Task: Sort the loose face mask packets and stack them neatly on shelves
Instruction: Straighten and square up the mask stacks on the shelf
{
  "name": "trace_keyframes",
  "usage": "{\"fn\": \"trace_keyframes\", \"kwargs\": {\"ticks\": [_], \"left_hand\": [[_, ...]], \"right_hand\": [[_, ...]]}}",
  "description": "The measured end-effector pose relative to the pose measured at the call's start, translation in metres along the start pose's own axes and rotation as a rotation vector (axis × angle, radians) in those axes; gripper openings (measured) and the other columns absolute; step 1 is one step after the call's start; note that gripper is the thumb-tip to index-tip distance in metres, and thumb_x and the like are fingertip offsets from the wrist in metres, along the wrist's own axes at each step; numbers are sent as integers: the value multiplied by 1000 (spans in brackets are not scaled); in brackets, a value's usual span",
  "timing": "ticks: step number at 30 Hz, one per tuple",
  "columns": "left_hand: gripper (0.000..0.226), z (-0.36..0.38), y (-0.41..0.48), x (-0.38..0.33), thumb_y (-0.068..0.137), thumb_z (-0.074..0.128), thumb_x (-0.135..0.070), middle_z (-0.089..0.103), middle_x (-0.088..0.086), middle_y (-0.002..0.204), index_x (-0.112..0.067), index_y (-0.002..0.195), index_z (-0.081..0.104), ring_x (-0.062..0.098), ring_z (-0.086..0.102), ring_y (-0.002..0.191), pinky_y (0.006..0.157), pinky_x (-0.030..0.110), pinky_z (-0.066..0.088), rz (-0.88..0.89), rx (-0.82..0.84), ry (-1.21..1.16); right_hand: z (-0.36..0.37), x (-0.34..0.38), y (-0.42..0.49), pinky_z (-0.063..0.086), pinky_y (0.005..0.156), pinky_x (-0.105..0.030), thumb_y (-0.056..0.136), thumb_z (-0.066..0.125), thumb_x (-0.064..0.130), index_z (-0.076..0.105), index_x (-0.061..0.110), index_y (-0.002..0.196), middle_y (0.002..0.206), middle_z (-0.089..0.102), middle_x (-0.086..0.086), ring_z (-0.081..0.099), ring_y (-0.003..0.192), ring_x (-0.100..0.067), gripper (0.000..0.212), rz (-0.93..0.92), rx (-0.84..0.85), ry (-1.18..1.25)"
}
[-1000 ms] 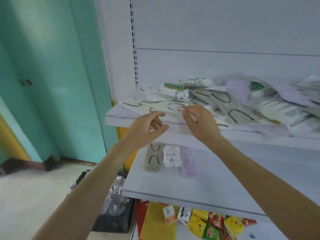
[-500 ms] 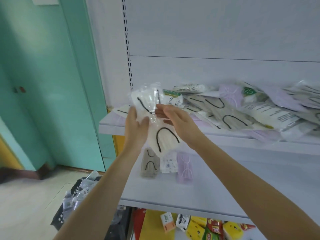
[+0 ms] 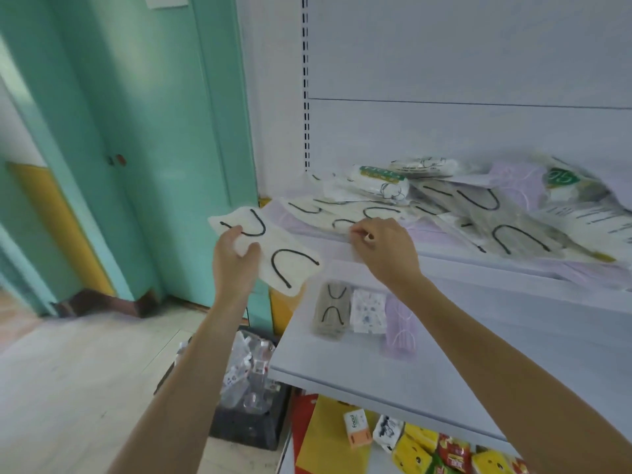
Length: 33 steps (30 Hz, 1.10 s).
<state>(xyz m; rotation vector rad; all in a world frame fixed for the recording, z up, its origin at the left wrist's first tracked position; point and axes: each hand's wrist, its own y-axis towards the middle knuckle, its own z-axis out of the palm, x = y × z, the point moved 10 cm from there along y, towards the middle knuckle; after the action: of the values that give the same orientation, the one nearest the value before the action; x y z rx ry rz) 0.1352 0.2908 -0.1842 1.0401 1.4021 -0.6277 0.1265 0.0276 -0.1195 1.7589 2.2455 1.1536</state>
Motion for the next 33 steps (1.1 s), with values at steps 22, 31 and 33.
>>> {"fn": "trace_keyframes", "kwargs": {"ticks": [22, 31, 33], "left_hand": [[58, 32, -9, -8, 84, 49, 3, 50, -1, 133, -24, 136, 45, 10, 55, 97, 70, 20, 43, 3, 189, -94], [38, 34, -17, -8, 93, 54, -38, 52, -6, 136, -24, 128, 55, 12, 47, 122, 101, 30, 36, -66, 199, -141], [32, 44, -23, -16, 89, 54, -46, 63, -6, 120, -26, 112, 64, 12, 56, 111, 98, 32, 41, -56, 287, -243]], "right_hand": [[8, -32, 8, 21, 104, -35, 89, 50, 50, 51, 17, 130, 128, 49, -8, 38, 123, -27, 53, 55, 238, -272], [-23, 3, -21, 32, 64, -21, 95, 50, 22, 69, 11, 98, 91, 55, -3, 52, 78, -17, 22, 109, -68, 230], [-10, 33, -32, 39, 74, -22, 93, 55, 22, 70, 10, 100, 97, 58, -2, 56, 87, -17, 21, 5, 60, 311]]}}
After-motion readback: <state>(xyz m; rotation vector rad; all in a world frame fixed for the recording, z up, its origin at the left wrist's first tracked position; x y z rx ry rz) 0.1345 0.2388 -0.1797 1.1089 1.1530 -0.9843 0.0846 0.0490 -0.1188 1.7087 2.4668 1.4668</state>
